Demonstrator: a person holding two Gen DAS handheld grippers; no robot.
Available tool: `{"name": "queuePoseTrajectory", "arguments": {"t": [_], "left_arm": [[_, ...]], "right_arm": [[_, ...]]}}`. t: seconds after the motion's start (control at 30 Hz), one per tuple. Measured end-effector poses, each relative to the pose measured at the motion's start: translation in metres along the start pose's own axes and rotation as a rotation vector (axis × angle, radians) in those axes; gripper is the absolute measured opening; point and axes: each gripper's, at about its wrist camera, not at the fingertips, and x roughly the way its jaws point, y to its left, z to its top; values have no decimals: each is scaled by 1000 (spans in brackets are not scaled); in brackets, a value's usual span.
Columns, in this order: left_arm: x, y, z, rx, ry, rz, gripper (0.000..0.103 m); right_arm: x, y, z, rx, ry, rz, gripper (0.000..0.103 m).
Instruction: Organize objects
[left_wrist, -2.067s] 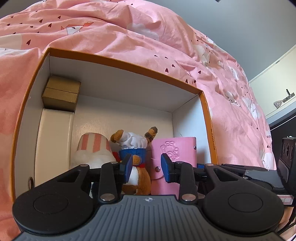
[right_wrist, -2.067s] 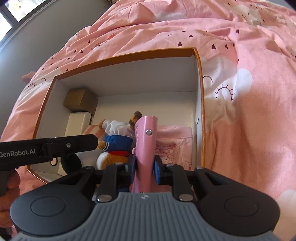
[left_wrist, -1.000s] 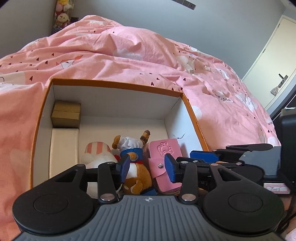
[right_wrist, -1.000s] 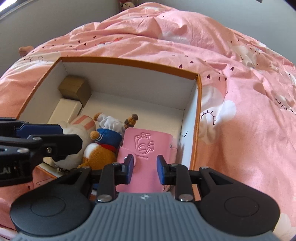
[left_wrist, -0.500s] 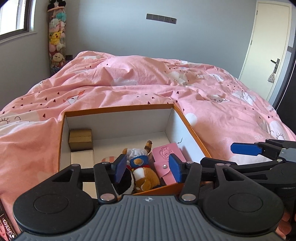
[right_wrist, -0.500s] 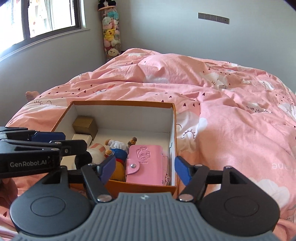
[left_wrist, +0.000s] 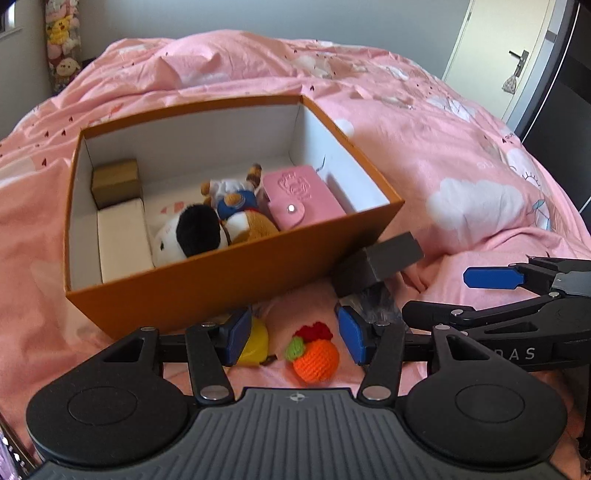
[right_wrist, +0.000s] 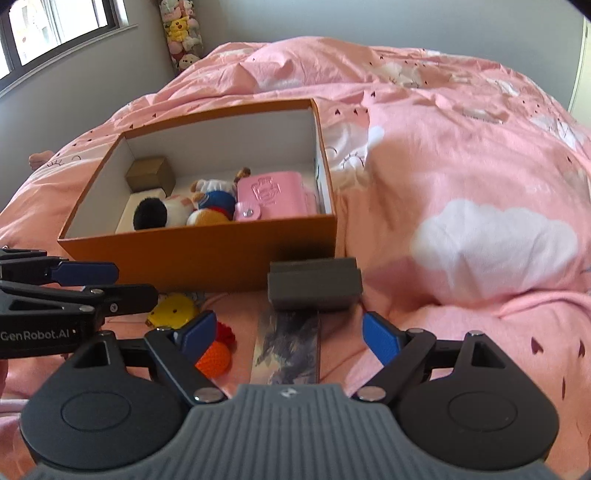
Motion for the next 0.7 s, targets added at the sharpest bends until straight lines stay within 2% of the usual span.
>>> {"name": "queuePoseTrajectory", "arguments": {"t": [0.13, 0.2, 0.3, 0.6, 0.7], "left_arm": [[15, 2, -7, -31, 69, -20, 62], [19, 3, -9, -37, 88, -10, 62], [25, 6, -12, -51, 118, -15, 61], [35, 10, -12, -74, 160, -21, 61], [38, 12, -12, -82, 171, -28, 61]], "right_arm": [[14, -7, -12, 24, 90, -20, 83], [21, -13, -17, 54, 134, -18, 71], [29, -18, -21, 54, 166, -27, 65], [61, -15, -24, 1, 276, -23, 65], [70, -18, -22, 13, 299, 4, 66]]}}
